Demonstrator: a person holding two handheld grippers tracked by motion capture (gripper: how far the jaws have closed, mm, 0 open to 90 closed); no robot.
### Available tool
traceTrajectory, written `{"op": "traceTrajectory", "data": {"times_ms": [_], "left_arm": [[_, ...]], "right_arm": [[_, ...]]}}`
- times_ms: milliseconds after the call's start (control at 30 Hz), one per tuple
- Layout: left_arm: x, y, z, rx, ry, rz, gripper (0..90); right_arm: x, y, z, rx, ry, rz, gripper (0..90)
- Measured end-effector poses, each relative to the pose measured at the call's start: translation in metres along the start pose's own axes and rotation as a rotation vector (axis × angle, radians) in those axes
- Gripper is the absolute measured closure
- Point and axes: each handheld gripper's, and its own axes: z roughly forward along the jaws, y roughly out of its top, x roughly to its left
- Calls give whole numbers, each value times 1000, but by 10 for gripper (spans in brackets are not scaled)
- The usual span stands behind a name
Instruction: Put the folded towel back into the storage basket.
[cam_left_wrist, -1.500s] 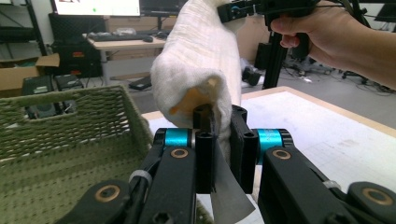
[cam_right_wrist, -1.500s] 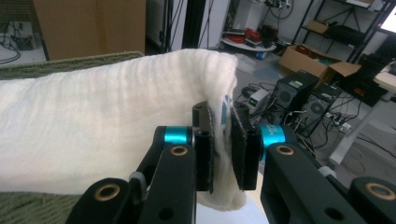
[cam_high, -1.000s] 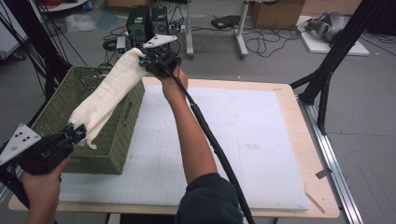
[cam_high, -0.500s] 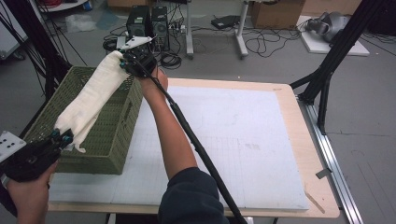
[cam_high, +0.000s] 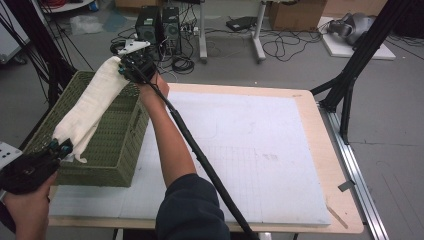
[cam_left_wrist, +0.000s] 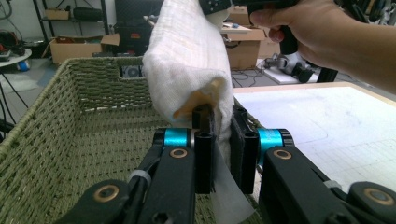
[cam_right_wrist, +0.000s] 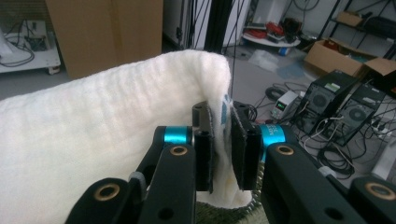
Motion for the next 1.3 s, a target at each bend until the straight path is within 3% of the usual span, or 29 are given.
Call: {"op": "traceTrajectory", "data": {"times_ms": [133, 300, 367, 400, 433, 533, 633, 800, 933, 1133, 1200, 1300], "left_arm": [[3, -3, 2, 19, 14, 3, 816], [10, -7, 2, 30, 31, -26, 804], [16, -8, 4, 64, 60, -73, 611], [16, -8, 4, 64, 60, -73, 531], [21, -8, 2, 67, 73, -112, 483], [24, -6, -2, 48, 97, -133, 417], [25, -2, -8, 24, 115, -129, 394], [23, 1, -11, -13, 104, -122, 338], [19, 0, -6, -4, 58, -114, 292], [10, 2, 1, 6, 32, -85, 179], [6, 3, 3, -3, 9, -55, 206], [1, 4, 6, -14, -32, -59, 212]], "right_arm": [[6, -2, 14, 27, -3, -8, 808], [12, -2, 28, 40, -8, -19, 807], [16, -3, 37, 32, -32, -15, 719], [16, -3, 37, 32, -32, -15, 719], [19, -4, 43, 48, -66, -3, 531], [18, -8, 44, 75, -44, 5, 463], [15, -10, 40, 67, -35, 26, 436], [12, -15, 23, 54, 9, 23, 403], [8, -23, 6, 38, 69, 68, 336], [4, -38, -27, 45, 150, 68, 236], [2, -41, -36, 59, 159, 65, 207], [0, -45, -45, 62, 168, 56, 204]]}}
